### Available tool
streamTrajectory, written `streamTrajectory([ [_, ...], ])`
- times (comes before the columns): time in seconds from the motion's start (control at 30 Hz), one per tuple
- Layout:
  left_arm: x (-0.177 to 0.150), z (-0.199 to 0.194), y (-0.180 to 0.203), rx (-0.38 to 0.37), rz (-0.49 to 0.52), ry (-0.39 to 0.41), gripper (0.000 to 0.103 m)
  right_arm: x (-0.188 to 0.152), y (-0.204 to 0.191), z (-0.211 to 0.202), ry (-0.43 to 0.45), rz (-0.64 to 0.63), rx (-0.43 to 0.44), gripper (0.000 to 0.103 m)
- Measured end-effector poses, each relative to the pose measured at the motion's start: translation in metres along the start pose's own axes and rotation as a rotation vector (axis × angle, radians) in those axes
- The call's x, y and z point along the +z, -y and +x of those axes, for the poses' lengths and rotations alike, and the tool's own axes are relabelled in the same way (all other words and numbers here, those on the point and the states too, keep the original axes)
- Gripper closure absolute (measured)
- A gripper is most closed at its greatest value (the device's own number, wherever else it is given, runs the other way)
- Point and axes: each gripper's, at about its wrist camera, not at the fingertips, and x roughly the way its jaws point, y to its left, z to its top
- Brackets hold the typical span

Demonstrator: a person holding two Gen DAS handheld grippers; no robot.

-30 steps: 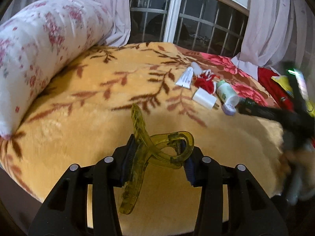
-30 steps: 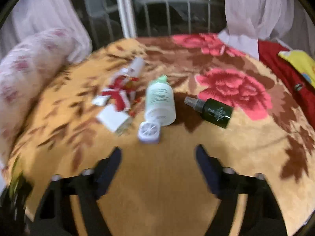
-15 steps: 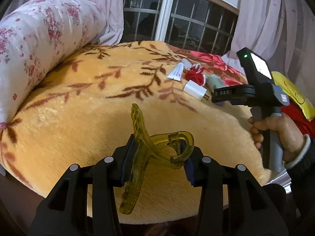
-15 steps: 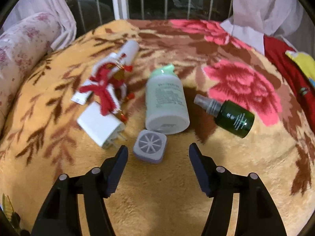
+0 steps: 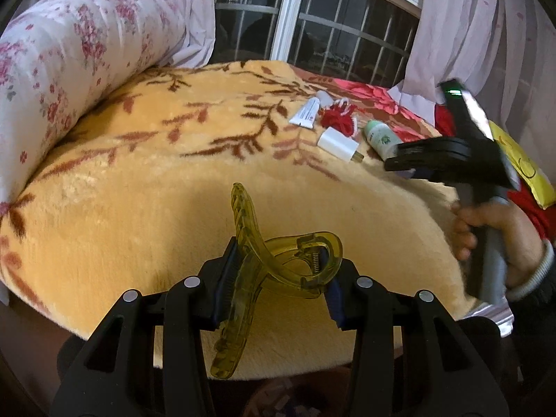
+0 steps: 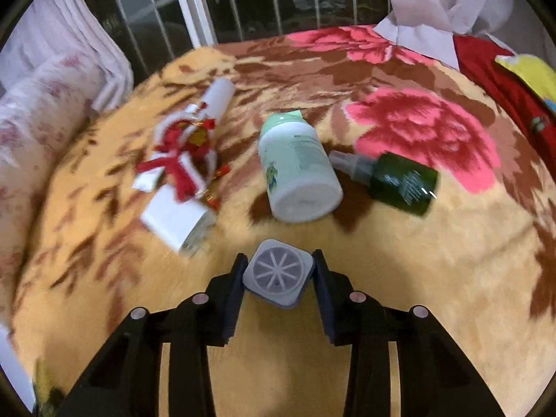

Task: Collect trash
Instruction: 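Grasp the grey square cap with the right gripper while the left holds the hair clip, then lower both grippers over the orange bin and open them to drop the items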

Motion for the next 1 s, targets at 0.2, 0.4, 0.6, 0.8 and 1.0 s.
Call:
streamTrajectory([
  [0.2,-0.016,-0.03,0.016,-0.007,0.061,0.005,0.06,-0.065,0.005,-0.081,0.104,-0.099,0.107,0.065],
  [0.4,-0.053,-0.057,0.035,-0.045,0.155,-0.047,0.06,-0.154,0.012,-0.147,0.127,-0.159,0.231,0.065],
  [0.6,-0.09,-0.061,0.041,-0.055,0.214,-0.151,0.06,-0.233,0.004,-0.163,0.078,-0.192,0.255,0.065],
  [0.8,-0.115,-0.052,0.031,-0.059,0.192,-0.244,0.06,-0.273,0.001,-0.143,-0.022,-0.182,0.235,0.065],
  [1.0,-0.122,-0.045,0.032,-0.057,0.194,-0.28,0.06,-0.282,0.004,-0.131,-0.079,-0.148,0.243,0.065],
])
